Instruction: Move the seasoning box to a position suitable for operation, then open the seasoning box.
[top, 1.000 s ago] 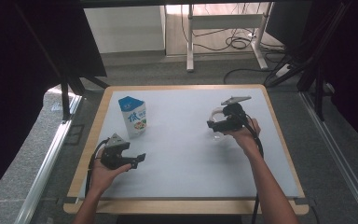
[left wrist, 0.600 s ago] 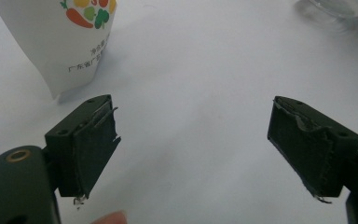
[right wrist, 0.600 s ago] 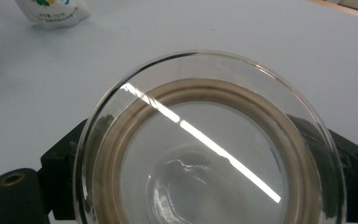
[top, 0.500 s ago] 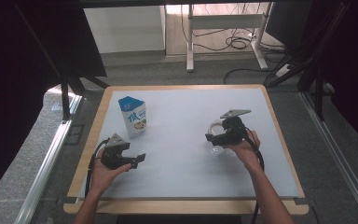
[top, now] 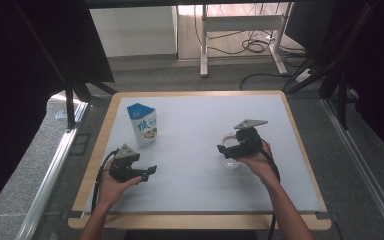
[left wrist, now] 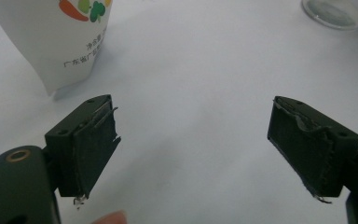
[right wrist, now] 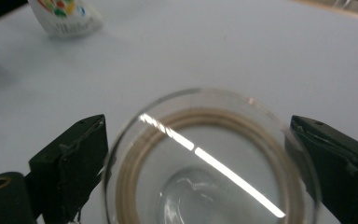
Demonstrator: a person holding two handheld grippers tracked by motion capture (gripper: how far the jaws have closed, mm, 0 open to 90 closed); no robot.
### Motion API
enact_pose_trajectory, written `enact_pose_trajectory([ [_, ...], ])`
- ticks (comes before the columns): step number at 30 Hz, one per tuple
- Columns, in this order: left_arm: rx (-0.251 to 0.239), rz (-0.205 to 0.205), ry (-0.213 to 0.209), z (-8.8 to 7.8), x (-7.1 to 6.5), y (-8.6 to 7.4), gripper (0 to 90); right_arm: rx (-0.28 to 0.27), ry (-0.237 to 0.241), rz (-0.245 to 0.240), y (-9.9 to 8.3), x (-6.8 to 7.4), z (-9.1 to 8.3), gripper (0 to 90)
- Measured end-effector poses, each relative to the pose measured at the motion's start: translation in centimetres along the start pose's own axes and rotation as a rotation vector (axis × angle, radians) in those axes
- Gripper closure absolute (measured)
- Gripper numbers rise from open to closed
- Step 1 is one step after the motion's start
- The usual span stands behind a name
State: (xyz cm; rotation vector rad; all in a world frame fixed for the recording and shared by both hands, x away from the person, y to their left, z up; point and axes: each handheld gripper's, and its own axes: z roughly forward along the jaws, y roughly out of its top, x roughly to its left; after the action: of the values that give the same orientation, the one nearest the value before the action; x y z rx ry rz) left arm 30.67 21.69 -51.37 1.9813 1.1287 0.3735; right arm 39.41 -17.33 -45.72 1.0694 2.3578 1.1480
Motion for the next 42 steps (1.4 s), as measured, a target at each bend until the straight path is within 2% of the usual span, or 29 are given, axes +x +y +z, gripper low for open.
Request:
enact_pose_trajectory([
  [1,0.000,0.000,0.000,0.0,0.0,0.0,15.3,0.000,0.000,0.000,0.0,0.0,0.0,5.5],
  [2,0.000,0.000,-0.001,0.0,0.0,0.0,15.4,-0.044,-0.002,0.008,0.5,0.0,-0.9,5.4],
  [4,-0.008,0.002,0.000,0.0,0.0,0.1,15.6,-0.063,-0.001,0.009,0.7,-0.1,-1.4,5.5],
  [5,-0.012,0.000,-0.002,0.0,0.0,0.1,15.8,-0.106,0.001,0.016,0.9,-0.1,-2.6,6.3],
  [7,-0.016,0.003,-0.003,0.0,0.0,0.2,16.0,-0.117,0.008,0.019,0.8,-0.2,-2.9,7.8],
  [8,-0.019,0.003,-0.005,0.0,0.0,0.3,16.0,-0.145,0.022,0.019,0.5,-0.3,-3.7,10.6],
  [11,-0.019,0.005,-0.006,0.1,-0.1,0.4,16.0,-0.172,0.016,0.022,0.0,-0.3,-4.5,14.9],
  [12,-0.019,0.003,-0.007,0.1,-0.1,0.4,16.0,-0.202,0.027,0.028,-0.5,-0.3,-5.2,21.1],
  [13,-0.018,0.004,-0.006,0.1,-0.1,0.4,16.0,-0.202,0.027,0.028,-0.5,-0.3,-5.2,21.1],
  [16,-0.011,0.008,-0.005,0.3,-0.3,0.4,16.0,-0.226,0.038,0.040,-1.2,-0.5,-6.1,32.0],
  [17,-0.010,0.009,-0.004,0.3,-0.4,0.4,16.0,-0.231,0.016,0.039,-1.7,-0.4,-6.6,44.9],
  [19,-0.011,0.012,0.003,0.3,-0.5,0.4,16.0,-0.240,0.006,0.029,-2.3,-0.3,-7.0,56.5],
  [22,-0.014,0.009,0.007,0.2,-0.6,0.3,15.9,-0.294,-0.019,0.031,-3.3,0.0,-7.4,71.3],
  [24,-0.019,0.008,0.008,0.1,-0.6,0.3,15.9,-0.288,-0.026,0.020,-3.3,0.1,-7.6,74.8],
  [25,-0.020,0.011,0.010,0.1,-0.6,0.3,16.0,-0.293,-0.046,0.001,-3.3,0.2,-8.1,80.2],
  [28,-0.014,0.012,0.006,0.1,-0.7,0.3,16.2,-0.295,-0.039,0.000,-3.3,0.1,-8.4,84.5],
  [30,-0.015,0.018,0.008,0.2,-0.9,0.3,17.1,-0.290,-0.059,-0.008,-3.4,-0.1,-8.5,89.5],
  [42,-0.007,0.024,0.001,0.8,-1.4,0.1,20.4,-0.259,-0.079,-0.008,-3.9,-0.7,-8.0,89.7],
])
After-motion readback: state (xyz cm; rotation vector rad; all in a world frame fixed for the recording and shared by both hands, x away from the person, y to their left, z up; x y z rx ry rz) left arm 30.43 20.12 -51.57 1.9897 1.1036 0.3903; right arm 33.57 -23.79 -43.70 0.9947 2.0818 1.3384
